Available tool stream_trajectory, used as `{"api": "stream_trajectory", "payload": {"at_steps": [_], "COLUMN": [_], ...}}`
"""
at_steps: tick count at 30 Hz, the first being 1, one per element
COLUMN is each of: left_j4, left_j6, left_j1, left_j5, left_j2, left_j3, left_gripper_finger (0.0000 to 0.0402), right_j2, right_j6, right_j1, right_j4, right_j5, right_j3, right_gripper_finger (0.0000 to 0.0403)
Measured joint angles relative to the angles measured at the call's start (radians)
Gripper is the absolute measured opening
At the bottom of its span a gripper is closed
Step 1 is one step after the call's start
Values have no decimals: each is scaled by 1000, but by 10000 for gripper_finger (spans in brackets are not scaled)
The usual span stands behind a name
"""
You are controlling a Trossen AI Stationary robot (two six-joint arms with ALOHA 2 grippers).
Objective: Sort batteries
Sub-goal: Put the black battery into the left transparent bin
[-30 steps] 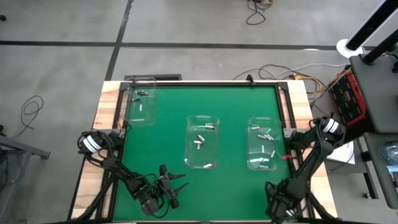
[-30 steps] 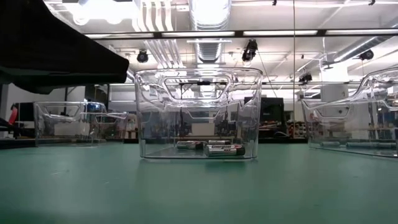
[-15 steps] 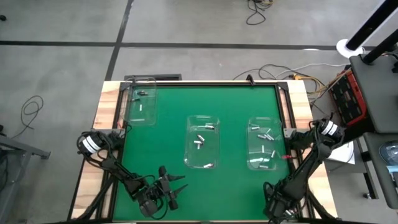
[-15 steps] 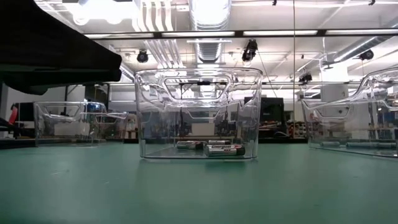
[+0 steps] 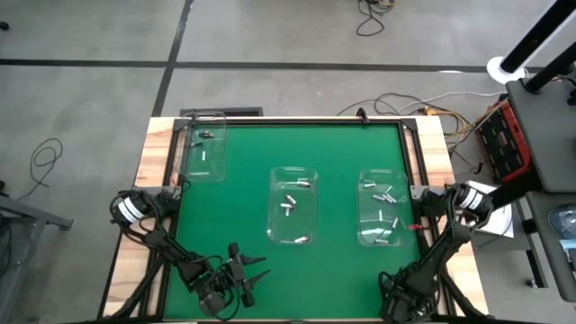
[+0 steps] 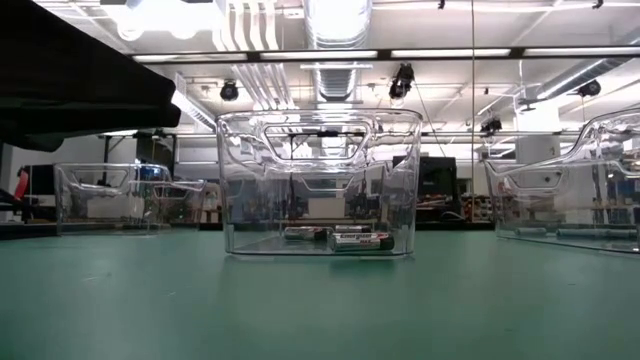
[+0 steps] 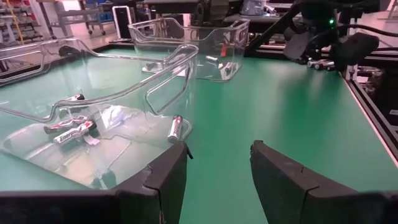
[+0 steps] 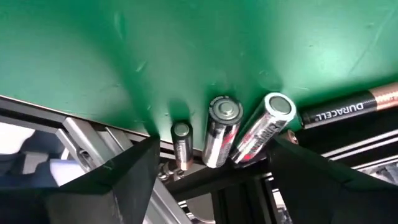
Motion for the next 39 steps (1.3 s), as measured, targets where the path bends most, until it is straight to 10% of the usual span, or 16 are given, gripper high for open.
{"api": "stream_trajectory", "payload": {"at_steps": [26, 39], "left_j4": [0, 0], "left_j6": [1, -17], "left_j1": [0, 0], "left_j5": [-7, -7], "left_j2": [0, 0], "left_j3": [0, 1], "left_gripper_finger": [157, 157], "right_j2": [-34, -61], "right_j6": [-153, 15], "right_j1": [-47, -6], "right_j4": [-578, -518], "right_j5": [198, 203], "right_j3": [173, 123], "right_gripper_finger": [210, 210]}}
